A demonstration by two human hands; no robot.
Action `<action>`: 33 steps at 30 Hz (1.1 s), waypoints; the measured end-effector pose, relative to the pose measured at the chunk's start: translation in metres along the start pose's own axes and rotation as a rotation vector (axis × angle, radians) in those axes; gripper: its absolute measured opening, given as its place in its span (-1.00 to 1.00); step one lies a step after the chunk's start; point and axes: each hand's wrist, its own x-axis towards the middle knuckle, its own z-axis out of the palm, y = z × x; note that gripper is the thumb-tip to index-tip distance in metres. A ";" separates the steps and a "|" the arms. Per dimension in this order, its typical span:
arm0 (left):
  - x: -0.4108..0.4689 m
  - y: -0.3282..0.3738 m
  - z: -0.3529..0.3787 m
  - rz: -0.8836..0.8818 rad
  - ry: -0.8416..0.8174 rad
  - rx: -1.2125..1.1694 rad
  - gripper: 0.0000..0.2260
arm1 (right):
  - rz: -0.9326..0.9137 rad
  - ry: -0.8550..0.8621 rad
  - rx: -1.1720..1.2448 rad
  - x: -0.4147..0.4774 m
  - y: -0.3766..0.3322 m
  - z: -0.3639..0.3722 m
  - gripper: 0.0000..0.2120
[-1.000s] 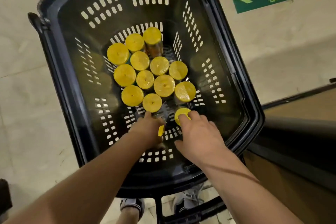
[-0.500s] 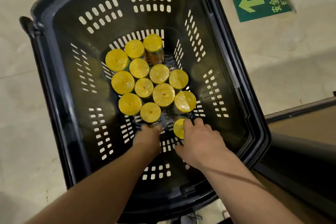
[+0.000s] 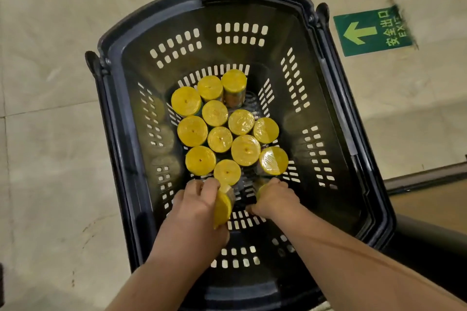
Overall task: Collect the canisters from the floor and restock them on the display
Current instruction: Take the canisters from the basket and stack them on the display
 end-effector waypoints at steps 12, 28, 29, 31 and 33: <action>-0.005 -0.015 -0.044 0.084 0.175 -0.315 -0.29 | -0.063 0.181 0.048 -0.014 0.006 -0.009 -0.28; -0.154 0.095 -0.277 0.380 0.465 -0.372 -0.34 | -0.587 0.519 0.608 -0.335 0.073 -0.210 -0.10; -0.167 0.106 -0.300 0.402 0.465 -0.353 -0.35 | -0.632 0.543 0.644 -0.363 0.080 -0.224 -0.08; -0.195 0.132 -0.344 0.447 0.479 -0.314 -0.37 | -0.701 0.598 0.700 -0.418 0.095 -0.254 -0.11; -0.225 0.158 -0.385 0.501 0.520 -0.324 -0.36 | -0.768 0.676 0.745 -0.473 0.113 -0.281 -0.20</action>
